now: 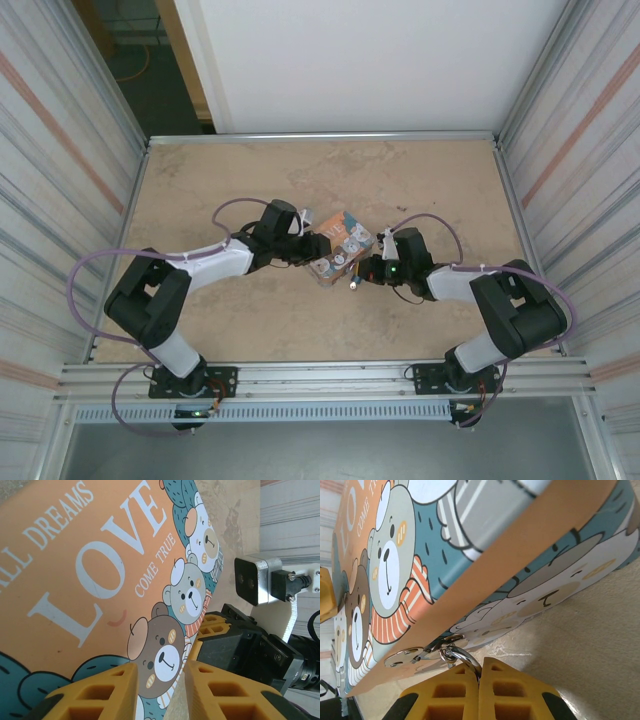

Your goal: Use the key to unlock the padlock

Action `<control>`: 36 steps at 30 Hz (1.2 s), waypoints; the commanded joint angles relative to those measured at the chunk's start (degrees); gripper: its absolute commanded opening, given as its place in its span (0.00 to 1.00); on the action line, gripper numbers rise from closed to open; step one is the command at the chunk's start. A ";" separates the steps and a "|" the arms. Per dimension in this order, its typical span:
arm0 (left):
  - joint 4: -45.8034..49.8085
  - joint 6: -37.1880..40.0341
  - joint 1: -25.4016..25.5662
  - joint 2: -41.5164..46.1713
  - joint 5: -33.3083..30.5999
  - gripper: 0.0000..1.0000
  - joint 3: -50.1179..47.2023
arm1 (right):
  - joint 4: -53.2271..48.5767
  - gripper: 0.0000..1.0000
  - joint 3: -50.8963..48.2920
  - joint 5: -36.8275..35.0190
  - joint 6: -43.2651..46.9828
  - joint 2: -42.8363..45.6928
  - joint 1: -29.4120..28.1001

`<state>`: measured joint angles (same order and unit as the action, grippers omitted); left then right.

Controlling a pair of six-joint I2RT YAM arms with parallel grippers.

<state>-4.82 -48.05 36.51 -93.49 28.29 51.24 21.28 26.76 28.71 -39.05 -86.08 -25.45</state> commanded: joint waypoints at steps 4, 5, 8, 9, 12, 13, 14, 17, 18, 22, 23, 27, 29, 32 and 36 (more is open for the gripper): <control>6.37 -0.47 0.77 -1.38 -1.07 0.32 -3.03 | 2.29 0.00 -0.43 -1.62 -2.52 2.50 0.58; 6.31 -0.46 0.77 -1.50 -0.94 0.32 -3.01 | 2.19 0.00 -0.43 -1.68 -2.57 2.51 0.58; 5.91 -0.38 0.81 -1.83 -0.61 0.32 -2.91 | 2.19 0.00 -0.35 -1.88 -2.79 2.50 0.58; 5.77 -0.49 0.76 -1.94 -0.46 0.32 -2.92 | 2.19 0.00 -0.31 -1.95 -2.87 2.64 0.58; 5.46 -0.54 0.75 -2.33 -0.22 0.32 -2.93 | 2.60 0.00 -0.31 -2.49 -3.39 2.50 0.41; 5.44 -0.56 0.77 -2.36 -0.14 0.32 -3.06 | 2.79 0.00 -0.31 -2.52 -3.57 2.42 0.34; 5.27 -0.55 0.77 -2.34 -0.01 0.32 -3.08 | 2.97 0.00 -0.31 -2.65 -3.89 2.29 0.25; 5.16 -0.65 0.76 -2.31 -0.08 0.32 -3.21 | 3.36 0.00 -0.13 -3.13 -4.58 1.72 -0.01; 5.16 -0.66 0.75 -2.38 0.01 0.32 -3.27 | 3.65 0.00 -0.21 -3.33 -4.72 1.62 -0.12; 4.82 -0.73 0.81 -2.26 -0.17 0.32 -3.60 | 4.12 0.00 -0.31 -3.76 -4.99 1.12 -0.38; 4.71 -0.79 0.81 -2.24 -0.16 0.32 -3.70 | 4.13 0.00 -0.22 -3.90 -4.99 1.10 -0.38; 4.67 -0.81 0.82 -2.55 -0.06 0.32 -3.61 | 4.12 0.00 0.26 -3.85 -4.99 0.75 -0.39; 4.69 -0.74 0.80 -2.50 0.05 0.32 -3.57 | 4.12 0.00 0.25 -3.93 -4.99 0.66 -0.45; 4.67 -0.74 0.82 -2.48 0.01 0.32 -3.54 | 3.86 0.00 0.28 -4.23 -4.99 0.40 -0.56; 4.73 -0.75 0.77 -2.32 -0.04 0.32 -3.78 | 4.01 0.00 0.05 -4.30 -5.29 0.15 -0.65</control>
<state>-6.98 -48.29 36.51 -93.54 28.93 50.43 22.37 26.44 25.74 -43.09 -85.47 -25.91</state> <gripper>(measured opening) 0.316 0.060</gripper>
